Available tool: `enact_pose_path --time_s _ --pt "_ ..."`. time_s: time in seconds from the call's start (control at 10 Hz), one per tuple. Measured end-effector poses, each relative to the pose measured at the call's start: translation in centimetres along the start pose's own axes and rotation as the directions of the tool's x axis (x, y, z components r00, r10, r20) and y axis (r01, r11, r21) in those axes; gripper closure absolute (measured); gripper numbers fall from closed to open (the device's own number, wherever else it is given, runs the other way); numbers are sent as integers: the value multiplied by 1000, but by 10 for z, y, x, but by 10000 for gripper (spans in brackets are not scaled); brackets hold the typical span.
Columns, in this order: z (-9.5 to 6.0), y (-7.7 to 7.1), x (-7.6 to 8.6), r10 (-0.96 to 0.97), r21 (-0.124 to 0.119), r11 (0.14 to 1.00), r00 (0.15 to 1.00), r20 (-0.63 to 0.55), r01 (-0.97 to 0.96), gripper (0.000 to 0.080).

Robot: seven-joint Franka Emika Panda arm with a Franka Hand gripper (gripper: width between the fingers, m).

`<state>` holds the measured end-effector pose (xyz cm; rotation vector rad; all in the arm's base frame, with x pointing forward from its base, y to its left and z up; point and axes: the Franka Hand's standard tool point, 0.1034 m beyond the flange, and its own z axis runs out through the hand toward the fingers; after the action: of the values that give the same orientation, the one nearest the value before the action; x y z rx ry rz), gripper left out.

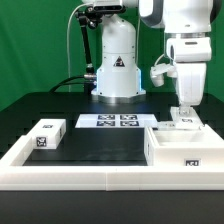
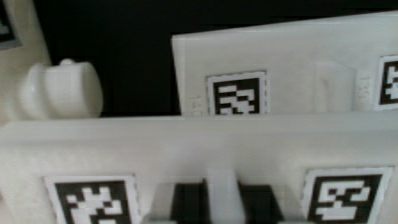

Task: Assemble cabinet

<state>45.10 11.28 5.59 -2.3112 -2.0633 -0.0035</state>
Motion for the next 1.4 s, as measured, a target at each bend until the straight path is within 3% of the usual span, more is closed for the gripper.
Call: enact_pose_path --time_s 0.4,1.0,1.4 --pt "-6 2 -1 -2 -7 1000 1000 3 2 729" --pt "-5 4 -2 3 11 1000 1000 11 -3 729" --pt "-2 24 3 12 2 1000 1000 -4 -12 729"
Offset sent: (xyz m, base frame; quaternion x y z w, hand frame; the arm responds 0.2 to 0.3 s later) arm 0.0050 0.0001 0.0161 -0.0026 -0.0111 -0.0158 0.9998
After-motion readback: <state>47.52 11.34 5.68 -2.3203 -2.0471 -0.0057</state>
